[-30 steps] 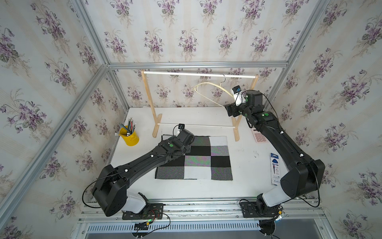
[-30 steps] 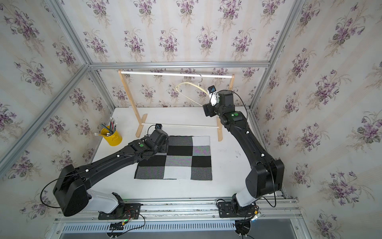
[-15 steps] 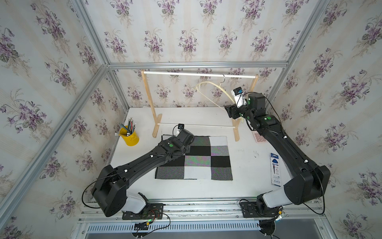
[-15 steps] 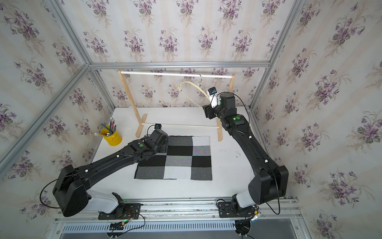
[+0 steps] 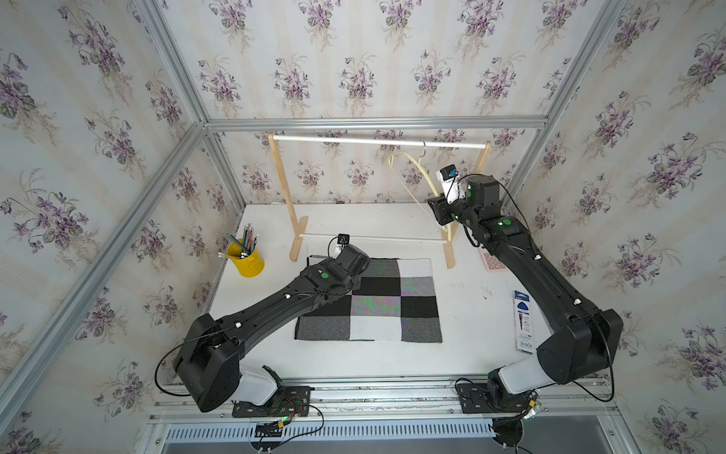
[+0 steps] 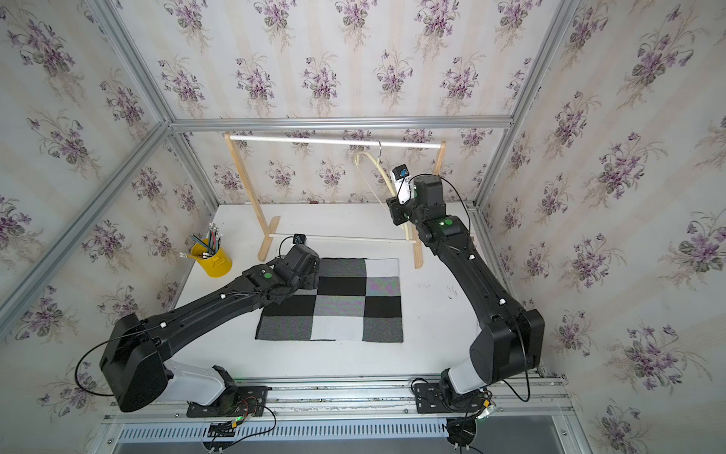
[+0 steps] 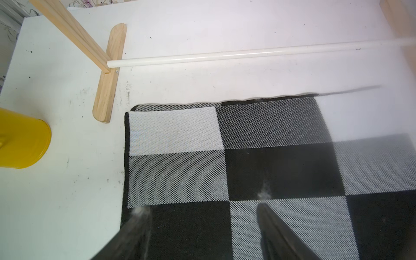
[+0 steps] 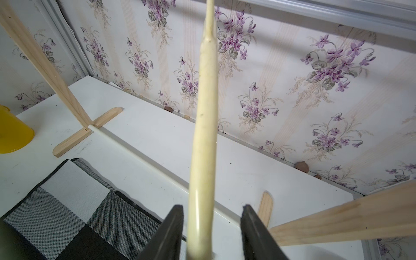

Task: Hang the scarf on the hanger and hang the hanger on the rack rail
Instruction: Pick up the hanger from the clothesline.

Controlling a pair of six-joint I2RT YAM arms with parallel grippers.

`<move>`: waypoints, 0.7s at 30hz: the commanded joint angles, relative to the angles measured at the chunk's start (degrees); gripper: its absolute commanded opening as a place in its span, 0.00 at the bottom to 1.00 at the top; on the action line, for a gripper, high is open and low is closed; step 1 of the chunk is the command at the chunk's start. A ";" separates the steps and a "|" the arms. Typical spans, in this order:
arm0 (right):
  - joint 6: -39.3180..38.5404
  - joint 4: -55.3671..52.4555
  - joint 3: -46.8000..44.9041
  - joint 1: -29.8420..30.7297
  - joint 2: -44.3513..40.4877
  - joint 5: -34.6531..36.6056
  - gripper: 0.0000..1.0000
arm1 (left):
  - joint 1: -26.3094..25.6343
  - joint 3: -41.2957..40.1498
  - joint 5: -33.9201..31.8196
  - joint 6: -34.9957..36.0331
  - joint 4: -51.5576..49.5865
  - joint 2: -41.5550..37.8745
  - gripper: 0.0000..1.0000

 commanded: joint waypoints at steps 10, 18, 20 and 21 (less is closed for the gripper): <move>0.54 -1.29 2.18 1.12 1.48 1.18 0.12 | 0.00 1.64 -1.87 0.71 -1.87 0.37 0.76; 0.74 -2.64 4.11 3.28 2.32 2.61 0.00 | 0.00 3.91 -3.33 1.81 -3.16 -0.27 0.75; 1.29 -2.45 4.36 3.90 2.41 3.73 0.00 | 0.00 4.84 -3.93 2.65 -3.42 -0.34 0.75; 1.70 -2.17 4.42 4.21 2.31 4.40 0.00 | 0.00 5.37 -4.21 2.97 -3.66 -0.33 0.75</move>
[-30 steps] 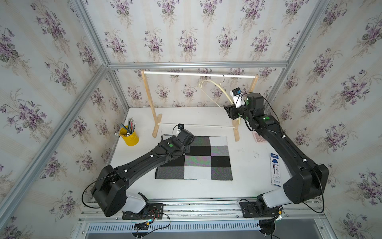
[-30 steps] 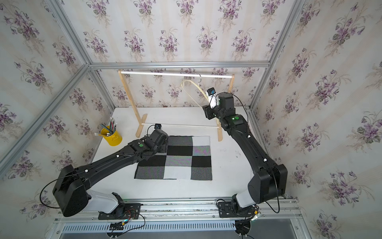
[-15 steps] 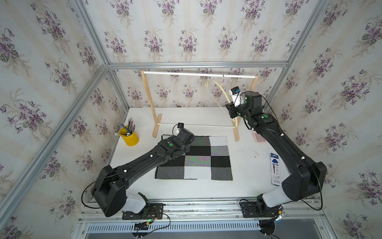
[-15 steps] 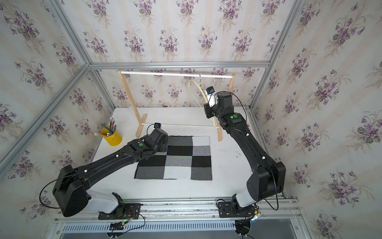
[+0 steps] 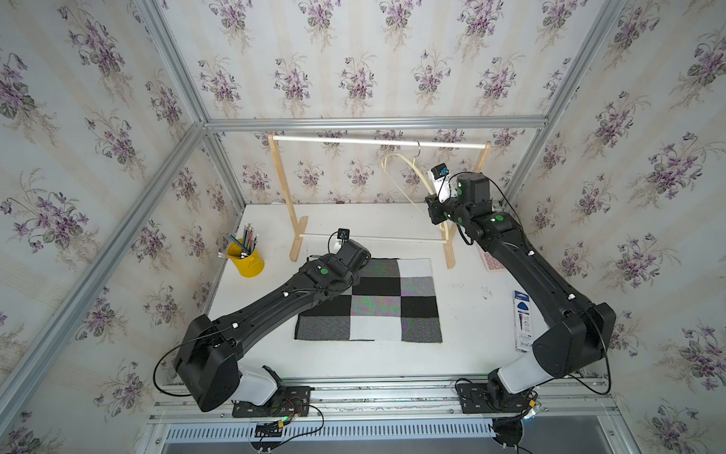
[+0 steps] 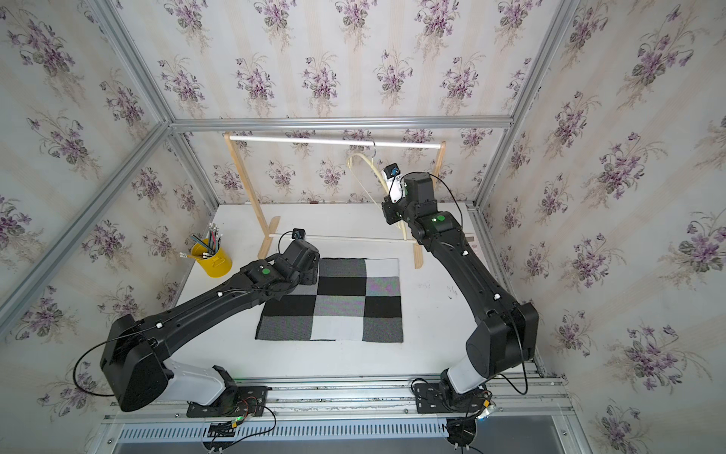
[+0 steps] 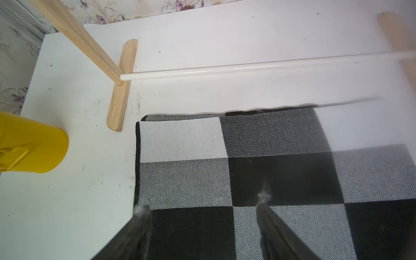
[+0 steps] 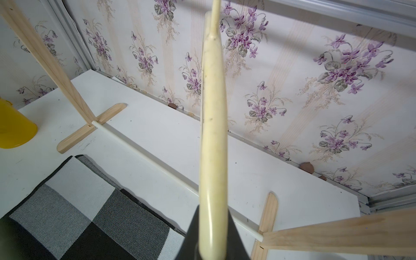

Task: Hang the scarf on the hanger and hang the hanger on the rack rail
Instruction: Pick up the hanger from the clothesline.

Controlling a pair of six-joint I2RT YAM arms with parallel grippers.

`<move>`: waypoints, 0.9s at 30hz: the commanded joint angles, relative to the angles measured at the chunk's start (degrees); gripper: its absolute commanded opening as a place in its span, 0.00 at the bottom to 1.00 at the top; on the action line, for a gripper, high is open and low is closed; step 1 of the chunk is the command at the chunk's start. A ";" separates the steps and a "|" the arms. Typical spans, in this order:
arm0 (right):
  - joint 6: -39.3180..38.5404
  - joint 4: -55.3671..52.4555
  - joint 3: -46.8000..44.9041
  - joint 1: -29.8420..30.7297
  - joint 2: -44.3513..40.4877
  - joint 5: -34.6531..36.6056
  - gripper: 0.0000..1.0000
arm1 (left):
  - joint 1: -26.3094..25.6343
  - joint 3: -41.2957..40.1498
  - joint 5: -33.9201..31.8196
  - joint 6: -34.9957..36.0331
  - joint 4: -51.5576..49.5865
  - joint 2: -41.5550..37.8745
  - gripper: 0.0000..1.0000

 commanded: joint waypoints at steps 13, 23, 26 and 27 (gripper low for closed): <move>4.88 8.12 -0.38 2.57 -2.97 6.35 0.00 | 0.09 8.96 -4.87 6.90 -0.48 -4.65 0.76; 6.88 10.41 -1.46 3.41 -4.41 6.81 0.00 | 0.07 9.11 -4.75 7.03 0.07 -5.49 0.76; 7.73 11.75 -4.93 4.31 -6.40 7.63 0.00 | 0.09 10.65 -4.53 7.01 -0.10 -5.61 0.76; 8.00 12.24 -6.22 4.66 -7.25 7.96 0.00 | 0.09 11.48 -4.29 6.93 -0.20 -5.62 0.76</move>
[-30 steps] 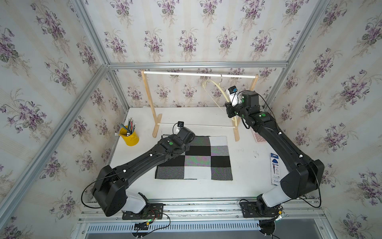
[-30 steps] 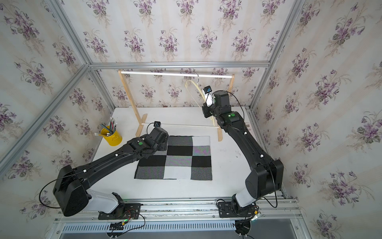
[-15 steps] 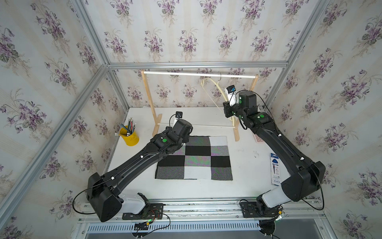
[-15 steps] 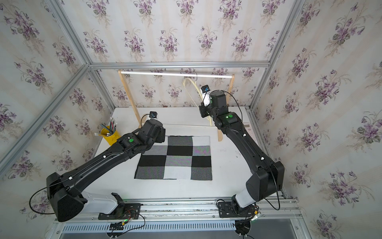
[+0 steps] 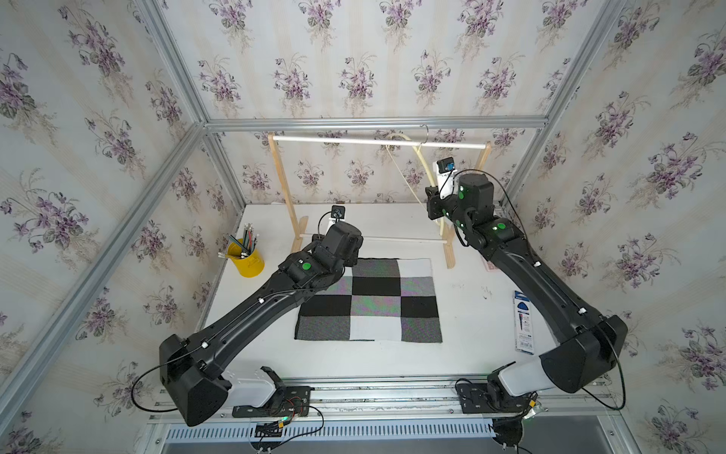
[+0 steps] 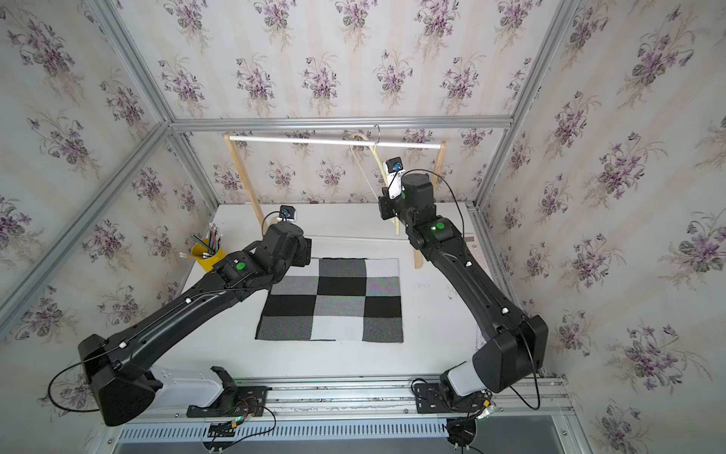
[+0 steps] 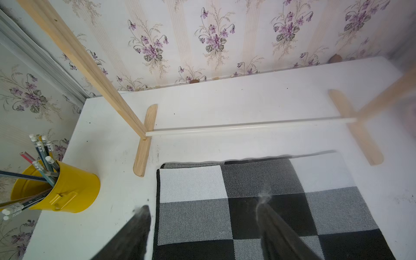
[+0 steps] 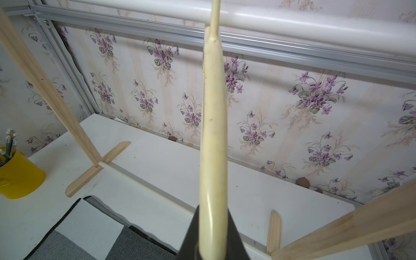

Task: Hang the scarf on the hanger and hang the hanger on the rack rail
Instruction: Pick up the hanger from the clothesline.

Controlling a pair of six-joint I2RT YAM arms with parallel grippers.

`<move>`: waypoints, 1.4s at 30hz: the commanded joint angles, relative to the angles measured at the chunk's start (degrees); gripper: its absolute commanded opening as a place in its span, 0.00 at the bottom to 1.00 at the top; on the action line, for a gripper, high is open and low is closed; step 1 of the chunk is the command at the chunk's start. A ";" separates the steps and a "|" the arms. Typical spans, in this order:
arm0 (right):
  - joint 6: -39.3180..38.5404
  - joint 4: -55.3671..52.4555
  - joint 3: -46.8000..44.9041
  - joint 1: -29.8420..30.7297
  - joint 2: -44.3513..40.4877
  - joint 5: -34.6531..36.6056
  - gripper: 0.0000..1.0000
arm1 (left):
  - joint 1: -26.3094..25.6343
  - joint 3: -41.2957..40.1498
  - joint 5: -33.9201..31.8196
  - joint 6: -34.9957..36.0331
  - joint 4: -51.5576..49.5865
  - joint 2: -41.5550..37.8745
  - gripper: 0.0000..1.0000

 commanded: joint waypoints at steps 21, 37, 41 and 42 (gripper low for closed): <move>4.00 17.37 -18.17 22.13 -3.03 24.64 0.00 | -0.35 9.46 16.24 -5.97 1.99 0.33 0.80; 2.93 25.03 -21.64 24.86 0.01 27.56 0.00 | -0.20 12.40 18.31 -24.37 -3.86 -1.67 0.79; 2.87 25.99 -23.77 25.16 -0.45 26.91 0.00 | -0.17 19.96 19.84 -24.79 -8.74 1.53 0.83; 2.93 26.15 -24.26 25.23 -0.45 26.57 0.00 | -0.16 21.15 20.69 -25.20 -9.13 2.35 0.83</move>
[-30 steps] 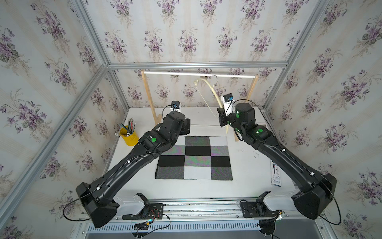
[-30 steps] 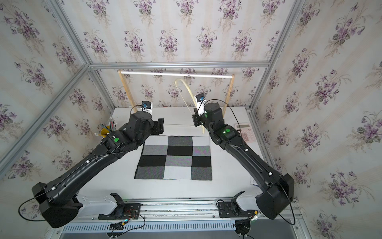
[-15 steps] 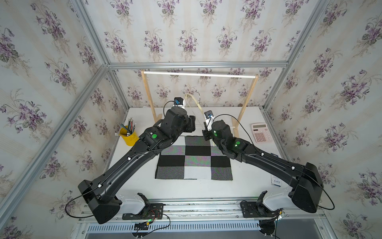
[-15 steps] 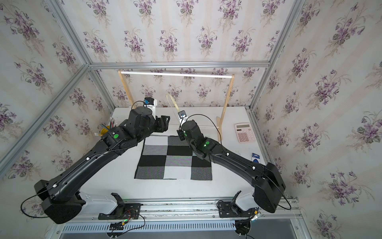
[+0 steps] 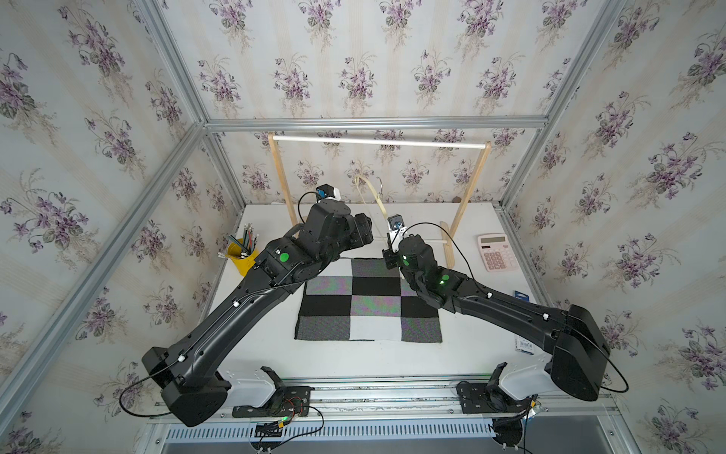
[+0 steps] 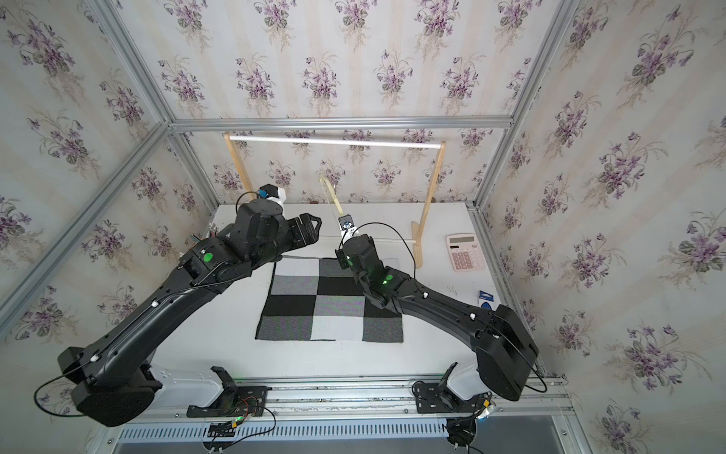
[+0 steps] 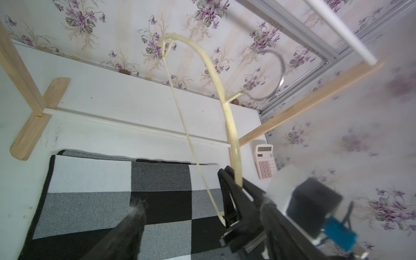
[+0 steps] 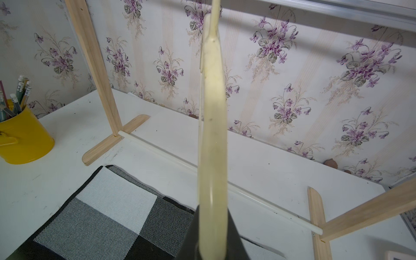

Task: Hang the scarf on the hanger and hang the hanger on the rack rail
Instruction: Pick up the hanger from the clothesline.

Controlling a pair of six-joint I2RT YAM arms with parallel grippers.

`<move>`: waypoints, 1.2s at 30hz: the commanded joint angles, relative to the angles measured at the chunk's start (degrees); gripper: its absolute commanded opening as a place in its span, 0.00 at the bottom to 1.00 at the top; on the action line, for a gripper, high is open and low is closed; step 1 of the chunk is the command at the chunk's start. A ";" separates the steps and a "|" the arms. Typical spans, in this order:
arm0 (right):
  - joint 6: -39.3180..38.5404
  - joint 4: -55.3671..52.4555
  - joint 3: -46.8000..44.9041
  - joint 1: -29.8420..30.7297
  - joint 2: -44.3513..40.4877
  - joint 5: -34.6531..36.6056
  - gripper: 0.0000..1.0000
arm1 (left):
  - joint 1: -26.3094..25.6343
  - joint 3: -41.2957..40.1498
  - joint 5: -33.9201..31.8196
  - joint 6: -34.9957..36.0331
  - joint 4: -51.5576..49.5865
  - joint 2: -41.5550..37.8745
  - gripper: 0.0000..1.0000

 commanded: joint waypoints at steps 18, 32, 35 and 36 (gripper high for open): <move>-2.22 6.60 -1.17 4.10 6.32 -0.02 0.00 | 0.22 13.11 -5.61 -9.24 -14.53 12.53 0.97; -2.41 6.57 -0.56 5.72 7.05 -0.90 0.00 | 2.70 18.29 -9.98 -16.18 -17.59 21.65 0.97; -2.41 6.63 -0.62 6.19 7.05 -0.99 0.00 | 3.12 18.32 -9.95 -17.37 -16.79 23.50 0.97; -2.48 6.66 -0.60 6.27 7.12 -1.11 0.00 | 3.12 18.21 -10.05 -17.56 -16.53 23.96 0.97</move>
